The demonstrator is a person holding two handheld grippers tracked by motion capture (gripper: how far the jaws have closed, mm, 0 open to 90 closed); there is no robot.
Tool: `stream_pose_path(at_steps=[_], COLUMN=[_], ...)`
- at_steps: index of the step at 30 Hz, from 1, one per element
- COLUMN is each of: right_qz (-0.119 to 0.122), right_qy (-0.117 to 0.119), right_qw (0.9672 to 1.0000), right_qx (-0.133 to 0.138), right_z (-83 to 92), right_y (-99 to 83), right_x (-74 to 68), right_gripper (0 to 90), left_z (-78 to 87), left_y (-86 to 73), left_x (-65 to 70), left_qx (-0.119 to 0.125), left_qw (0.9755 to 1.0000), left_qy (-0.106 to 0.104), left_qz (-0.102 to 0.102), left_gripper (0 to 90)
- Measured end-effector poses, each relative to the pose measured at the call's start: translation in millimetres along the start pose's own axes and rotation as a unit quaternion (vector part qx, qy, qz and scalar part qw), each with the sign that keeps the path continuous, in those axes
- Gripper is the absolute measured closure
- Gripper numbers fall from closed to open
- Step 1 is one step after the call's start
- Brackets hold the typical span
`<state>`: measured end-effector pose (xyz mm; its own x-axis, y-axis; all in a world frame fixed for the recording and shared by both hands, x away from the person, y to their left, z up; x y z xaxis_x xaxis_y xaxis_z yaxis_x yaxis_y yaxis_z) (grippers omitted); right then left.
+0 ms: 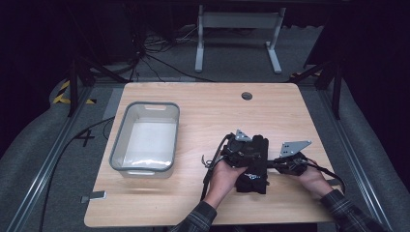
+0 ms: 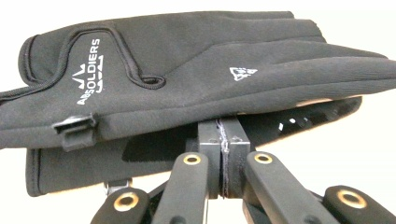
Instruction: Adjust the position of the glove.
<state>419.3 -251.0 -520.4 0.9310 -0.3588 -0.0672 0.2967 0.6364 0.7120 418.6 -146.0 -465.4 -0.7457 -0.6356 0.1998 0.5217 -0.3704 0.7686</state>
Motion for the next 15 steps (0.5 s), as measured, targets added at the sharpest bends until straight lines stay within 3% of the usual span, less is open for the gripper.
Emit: stream_pose_path(at_steps=[8,11,15], right_qz=[-0.011,-0.014,-0.009], right_qy=[-0.022,-0.021,-0.005], right_qw=[0.9993,0.9986,0.9984], right_qx=[0.026,0.047,0.055], right_z=[25.8,33.1,27.6], right_y=[0.1,6.9,16.6], right_x=[8.0,7.1,1.6], right_gripper=[90.0,90.0,90.0], left_z=[11.5,12.4,7.6], left_y=[-14.4,-25.8,-42.0], left_x=[-7.6,-6.4,-3.3], left_qx=[-0.022,-0.035,-0.058], left_qw=[0.9995,0.9989,0.9977], left_qy=[0.016,0.019,0.020], left_qz=[-0.015,-0.022,-0.027], left_gripper=[84.8,86.5,86.4])
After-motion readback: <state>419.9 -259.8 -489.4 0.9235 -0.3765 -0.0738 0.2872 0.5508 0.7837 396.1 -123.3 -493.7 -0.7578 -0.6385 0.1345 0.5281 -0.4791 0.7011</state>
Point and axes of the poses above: each handheld gripper's, and its own axes: z roughly backward along the jaws, y roughly out of its top, x roughly to its right, the point moved 10 cm from there along -z, roughly forward along the jaws, and after that the axes turned 7 degrees about y, right-handed, at the moved point
